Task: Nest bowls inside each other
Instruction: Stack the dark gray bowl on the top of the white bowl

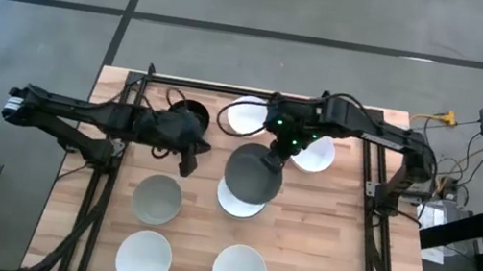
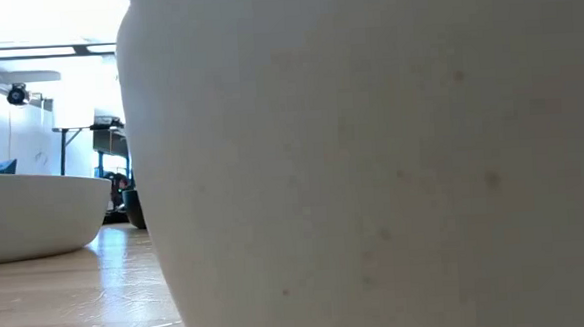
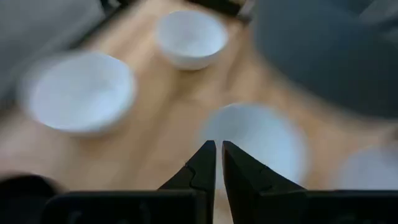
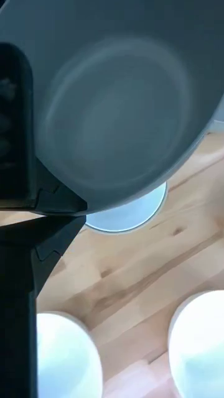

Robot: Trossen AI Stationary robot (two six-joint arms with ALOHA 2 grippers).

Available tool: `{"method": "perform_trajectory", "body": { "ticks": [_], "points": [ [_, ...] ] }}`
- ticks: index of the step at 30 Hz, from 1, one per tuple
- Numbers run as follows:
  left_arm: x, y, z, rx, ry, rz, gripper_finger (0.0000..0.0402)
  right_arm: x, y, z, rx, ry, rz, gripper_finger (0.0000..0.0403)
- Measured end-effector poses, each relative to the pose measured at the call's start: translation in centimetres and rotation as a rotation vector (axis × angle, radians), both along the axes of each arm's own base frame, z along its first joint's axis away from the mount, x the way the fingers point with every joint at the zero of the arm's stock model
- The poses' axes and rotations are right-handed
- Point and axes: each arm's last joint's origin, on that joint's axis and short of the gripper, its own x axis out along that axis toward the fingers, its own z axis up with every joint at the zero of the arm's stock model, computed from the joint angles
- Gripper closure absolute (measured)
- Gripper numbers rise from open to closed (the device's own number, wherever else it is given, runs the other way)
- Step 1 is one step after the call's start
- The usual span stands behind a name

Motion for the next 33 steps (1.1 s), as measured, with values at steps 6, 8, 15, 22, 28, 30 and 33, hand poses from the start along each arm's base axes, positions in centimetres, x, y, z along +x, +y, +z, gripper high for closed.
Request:
{"method": "perform_trajectory", "body": {
  "ticks": [6, 8, 15, 22, 28, 30, 33],
  "points": [
    [-4.2, 0.3, 3.3, -0.36, -0.221, 0.116, 0.0388, 0.8, -0.1, -1.5, -0.002, 0.045, 0.023, 0.0394],
    [-5.7, 0.5, 4.3, -0.365, -0.295, 0.132, 0.0388, 0.9, -0.1, -2.0, -0.001, 0.06, 0.026, 0.0394],
    [-10.4, 0.1, 6.5, -0.192, -0.445, -0.075, 0.0388, 1.0, 0.0, -3.9, 0.013, 0.095, 0.034, 0.0394],
    [-12.7, -0.1, 7.2, -0.018, -0.507, -0.212, 0.0388, 2.5, 0.3, -6.5, 0.179, 0.133, 0.017, 0.0394],
    [-13.8, -0.1, 7.1, 0.01, -0.533, -0.229, 0.0388, 3.1, 0.1, -7.6, 0.183, 0.177, -0.021, 0.0394],
    [-14.2, 0.0, 7.1, 0.011, -0.543, -0.229, 0.0388, 3.3, 0.0, -7.5, 0.158, 0.17, -0.039, 0.0394],
    [-14.7, 0.0, 6.8, 0.012, -0.546, -0.229, 0.0388, 3.2, -0.1, -7.6, 0.122, 0.174, -0.068, 0.0394]
  ]
}}
